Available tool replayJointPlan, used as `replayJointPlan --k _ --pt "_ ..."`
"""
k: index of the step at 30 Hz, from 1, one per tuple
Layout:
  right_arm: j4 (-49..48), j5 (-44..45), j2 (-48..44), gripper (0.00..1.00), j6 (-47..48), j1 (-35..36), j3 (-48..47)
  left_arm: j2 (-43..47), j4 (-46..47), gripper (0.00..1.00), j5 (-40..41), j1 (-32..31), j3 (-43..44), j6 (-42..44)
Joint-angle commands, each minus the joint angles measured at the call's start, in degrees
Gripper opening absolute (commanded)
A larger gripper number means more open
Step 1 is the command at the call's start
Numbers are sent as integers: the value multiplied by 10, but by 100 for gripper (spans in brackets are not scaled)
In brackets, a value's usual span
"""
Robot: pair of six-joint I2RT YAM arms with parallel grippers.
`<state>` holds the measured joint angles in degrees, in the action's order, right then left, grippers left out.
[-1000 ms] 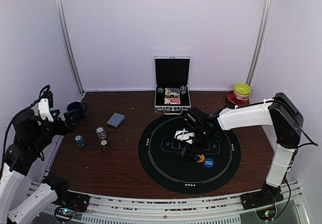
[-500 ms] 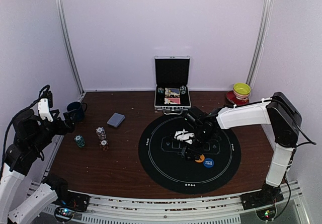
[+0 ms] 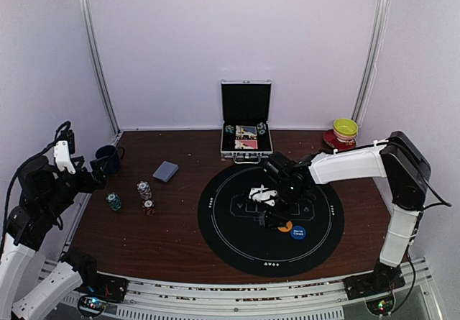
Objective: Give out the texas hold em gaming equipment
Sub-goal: Pick up the dealer button from the poker table mat, then place the dealer button in the dealer area.
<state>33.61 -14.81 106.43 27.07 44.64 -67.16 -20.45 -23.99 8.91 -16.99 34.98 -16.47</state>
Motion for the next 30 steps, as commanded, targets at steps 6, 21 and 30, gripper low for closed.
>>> replayJointPlan --k 6,21,30 --pt "13 -37 -57 59 41 20 12 12 26 98 -2 7 -5 6" --pt "59 -41 -128 56 102 93 65 12 26 98 -1 8 -5 6" --pt "72 -50 -142 55 123 130 105 11 26 98 -3 9 -5 5"
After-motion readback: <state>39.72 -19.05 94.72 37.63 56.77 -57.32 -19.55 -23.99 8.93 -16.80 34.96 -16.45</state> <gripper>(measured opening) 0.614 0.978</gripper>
